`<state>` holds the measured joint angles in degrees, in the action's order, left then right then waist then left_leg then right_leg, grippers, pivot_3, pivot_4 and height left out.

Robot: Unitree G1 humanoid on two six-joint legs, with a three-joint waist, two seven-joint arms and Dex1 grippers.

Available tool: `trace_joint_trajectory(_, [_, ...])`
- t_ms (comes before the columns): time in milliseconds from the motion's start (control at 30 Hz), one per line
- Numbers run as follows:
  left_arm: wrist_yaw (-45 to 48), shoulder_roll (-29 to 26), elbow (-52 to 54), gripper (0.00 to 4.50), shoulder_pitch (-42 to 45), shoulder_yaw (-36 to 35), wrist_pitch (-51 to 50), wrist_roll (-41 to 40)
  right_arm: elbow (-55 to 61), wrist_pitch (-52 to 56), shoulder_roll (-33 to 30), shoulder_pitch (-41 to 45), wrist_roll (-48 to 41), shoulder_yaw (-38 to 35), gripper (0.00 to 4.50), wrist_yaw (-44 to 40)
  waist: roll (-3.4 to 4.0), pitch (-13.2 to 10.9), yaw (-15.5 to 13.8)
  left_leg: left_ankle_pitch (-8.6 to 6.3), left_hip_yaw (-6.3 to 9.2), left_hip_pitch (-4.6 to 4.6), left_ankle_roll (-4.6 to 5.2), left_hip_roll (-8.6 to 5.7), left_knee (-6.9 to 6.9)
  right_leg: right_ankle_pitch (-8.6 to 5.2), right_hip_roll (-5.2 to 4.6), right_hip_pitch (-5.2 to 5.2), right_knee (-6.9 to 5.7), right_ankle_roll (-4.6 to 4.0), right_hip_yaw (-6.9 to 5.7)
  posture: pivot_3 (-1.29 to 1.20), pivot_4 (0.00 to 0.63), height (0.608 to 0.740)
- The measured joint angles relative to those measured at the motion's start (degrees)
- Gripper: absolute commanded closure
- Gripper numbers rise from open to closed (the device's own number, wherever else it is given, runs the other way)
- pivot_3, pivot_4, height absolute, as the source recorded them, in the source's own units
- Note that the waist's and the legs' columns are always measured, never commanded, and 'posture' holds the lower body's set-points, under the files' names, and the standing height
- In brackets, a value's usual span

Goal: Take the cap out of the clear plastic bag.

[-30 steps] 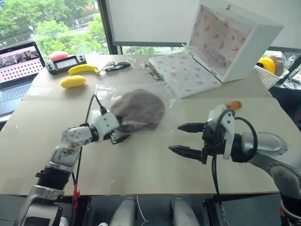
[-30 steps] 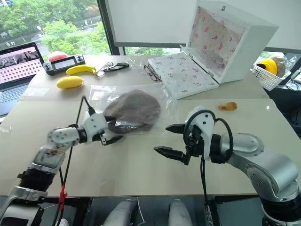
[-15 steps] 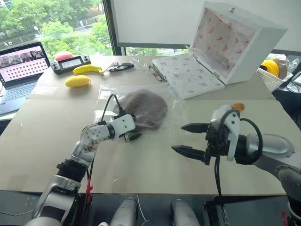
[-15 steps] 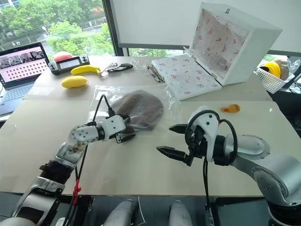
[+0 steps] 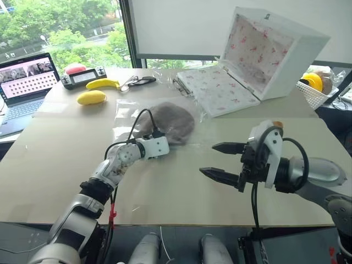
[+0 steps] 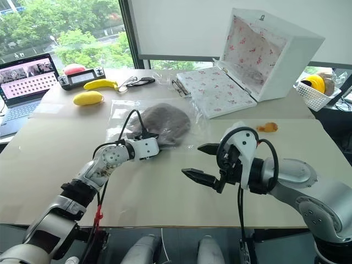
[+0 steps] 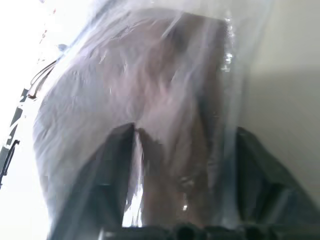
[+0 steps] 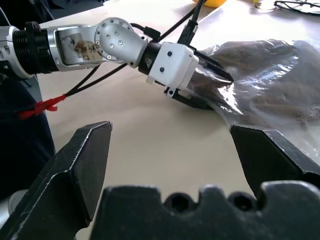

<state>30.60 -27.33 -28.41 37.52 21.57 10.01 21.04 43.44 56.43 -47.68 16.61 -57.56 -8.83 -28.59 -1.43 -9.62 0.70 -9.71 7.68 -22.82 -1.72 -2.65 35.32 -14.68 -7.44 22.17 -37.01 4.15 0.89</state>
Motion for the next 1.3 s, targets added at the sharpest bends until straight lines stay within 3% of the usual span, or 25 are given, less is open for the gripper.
trace_joint_trajectory(100, [-0.41,0.04,-1.42,4.14,0.86,-0.19,-0.1,0.39,0.0,-0.01,-0.02,-0.01,-0.01,0.0,0.0,0.29,0.01,0.01,0.25,0.0,0.0,0.0,0.0,0.0,0.0,0.0,0.0,0.01,0.0,0.0,0.0,0.0,0.15,0.74])
trace_joint_trajectory(167, [-0.49,0.02,-1.67,4.46,1.3,-0.52,-0.1,0.41,0.0,-0.01,-0.02,-0.01,-0.02,0.0,0.0,0.51,0.02,0.01,0.23,0.0,0.0,0.0,0.0,0.0,0.0,0.0,0.0,0.0,0.0,0.0,0.0,0.0,0.15,0.74])
trace_joint_trajectory(400, [-1.37,-0.89,-5.46,4.46,2.68,-0.27,6.67,0.76,0.18,-0.01,0.01,-0.01,-0.03,0.03,0.0,1.29,0.03,0.01,0.24,0.0,0.0,0.0,0.0,0.01,0.0,0.0,0.0,0.02,0.01,0.0,0.0,0.0,0.15,0.74])
trace_joint_trajectory(600, [-7.76,-8.31,-18.75,4.46,6.98,0.34,25.59,4.97,0.34,-0.03,0.01,-0.04,0.11,0.38,0.0,1.4,-0.11,-0.07,0.5,0.0,-0.02,-0.31,-0.01,0.05,-0.05,0.0,0.04,0.32,0.1,0.0,-0.01,0.0,0.15,0.74])
trace_joint_trajectory(733, [-14.01,-14.17,-28.29,4.46,11.19,2.01,44.67,9.77,0.33,-0.13,0.01,-0.26,1.24,1.41,0.0,1.33,-0.31,-0.19,0.11,-0.03,-0.01,-0.72,-0.05,-0.05,-0.06,0.06,0.0,0.68,0.23,0.0,0.0,0.0,0.15,0.74])
trace_joint_trajectory(967, [-16.27,-16.31,-38.35,4.46,15.67,3.14,68.17,11.87,0.2,-1.17,0.14,-0.65,3.97,2.85,0.0,1.06,-0.34,-0.21,-0.19,-0.05,0.01,-1.02,-0.07,-0.17,-0.06,0.07,-0.12,0.92,0.22,0.03,-0.01,0.0,0.15,0.74])
trace_joint_trajectory(1167, [-22.44,-20.41,-39.69,4.46,18.68,7.78,78.29,24.75,-0.44,-1.48,-0.02,-1.67,8.04,4.42,0.0,0.1,-0.36,-0.22,0.42,-0.05,-0.04,-0.97,-0.07,-0.15,-0.05,0.05,-0.12,0.91,0.17,0.07,0.01,0.0,0.15,0.74])
trace_joint_trajectory(1300, [-44.51,-23.91,-38.83,4.46,23.45,20.71,68.84,46.3,-0.44,-1.74,-0.02,-2.29,9.55,4.76,0.0,-0.45,-0.46,-0.27,0.31,-0.05,-0.04,-0.98,-0.07,-0.16,-0.02,0.02,-0.11,0.89,0.12,0.17,0.0,0.0,0.15,0.74])
